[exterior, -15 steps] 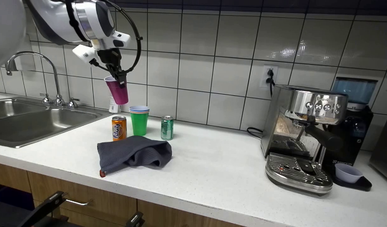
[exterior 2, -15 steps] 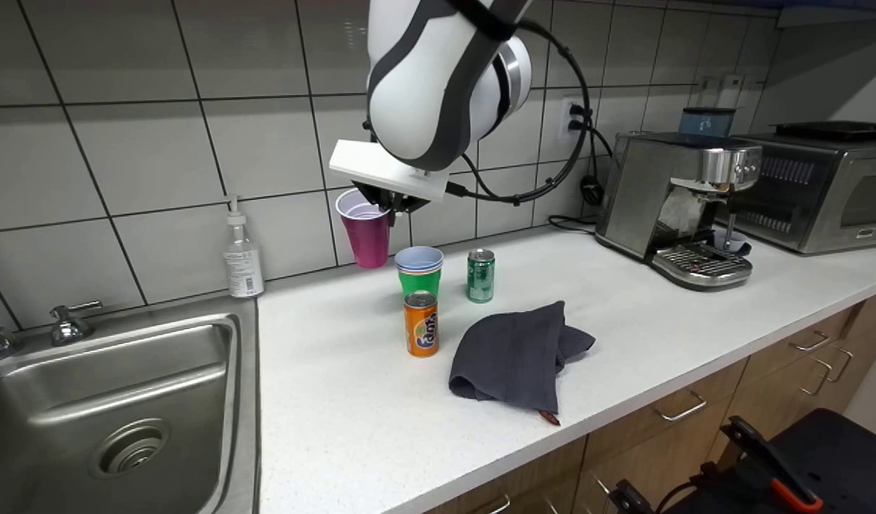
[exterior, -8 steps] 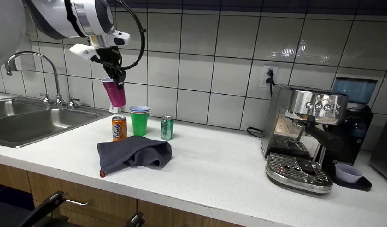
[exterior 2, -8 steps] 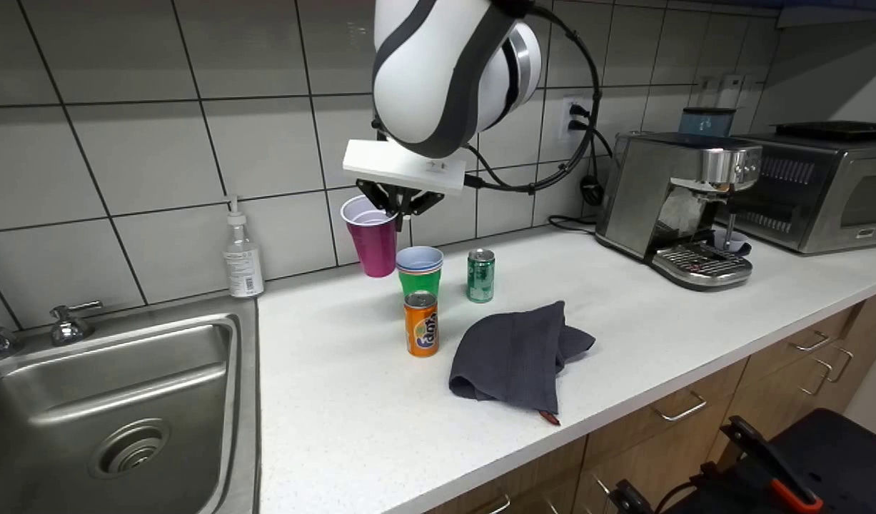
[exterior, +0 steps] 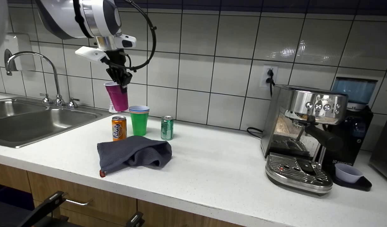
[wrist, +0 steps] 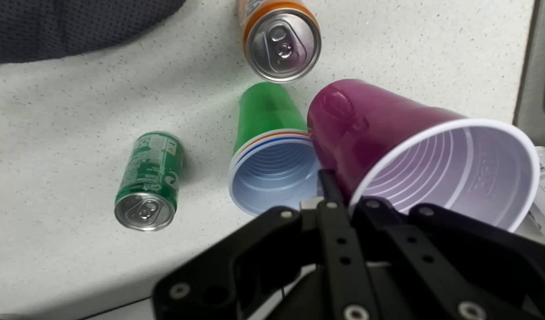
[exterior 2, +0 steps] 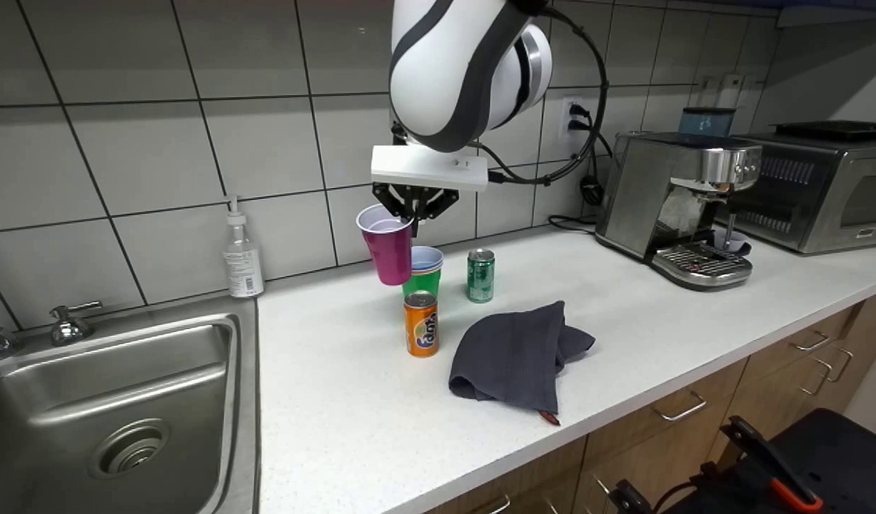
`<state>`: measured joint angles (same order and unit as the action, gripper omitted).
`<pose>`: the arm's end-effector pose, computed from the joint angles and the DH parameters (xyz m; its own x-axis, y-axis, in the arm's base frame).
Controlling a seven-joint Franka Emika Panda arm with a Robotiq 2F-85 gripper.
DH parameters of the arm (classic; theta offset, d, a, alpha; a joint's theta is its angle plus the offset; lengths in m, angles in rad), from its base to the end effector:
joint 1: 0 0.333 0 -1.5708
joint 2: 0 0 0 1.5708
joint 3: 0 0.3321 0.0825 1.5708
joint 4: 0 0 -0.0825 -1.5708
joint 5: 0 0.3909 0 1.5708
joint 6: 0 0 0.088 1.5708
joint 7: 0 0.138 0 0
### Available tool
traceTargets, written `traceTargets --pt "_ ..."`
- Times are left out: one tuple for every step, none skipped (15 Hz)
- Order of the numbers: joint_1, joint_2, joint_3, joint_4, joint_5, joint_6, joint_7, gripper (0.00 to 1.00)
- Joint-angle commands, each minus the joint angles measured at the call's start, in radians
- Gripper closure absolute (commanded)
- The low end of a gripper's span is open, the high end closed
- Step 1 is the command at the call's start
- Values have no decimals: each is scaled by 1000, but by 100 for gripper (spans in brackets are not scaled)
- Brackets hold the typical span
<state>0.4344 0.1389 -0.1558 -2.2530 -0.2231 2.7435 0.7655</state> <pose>0.5597 0.1671 0.3217 0.8903 -0.2862 0.3541 -0.2675 -0.9582 -0.1018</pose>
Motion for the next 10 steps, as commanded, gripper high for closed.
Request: traceTargets --pt "-105 -23 103 7 13 -36 -63 99" --pt "-122 -25 125 4 35 -30 -88 99" --pt "-135 -26 141 4 51 -28 -105 99" --pt "-148 -27 157 6 70 -29 -128 99" --pt "-159 -28 173 8 97 -30 -156 99" --pt "-168 -30 184 10 121 -34 -180 99" --pt "-175 -31 194 12 143 -38 -203 99" --pt "-183 -34 202 14 165 -44 -229 99" --pt "-188 -36 205 17 177 -49 -245 99" --pt "-194 -37 211 20 194 -53 -268 99"
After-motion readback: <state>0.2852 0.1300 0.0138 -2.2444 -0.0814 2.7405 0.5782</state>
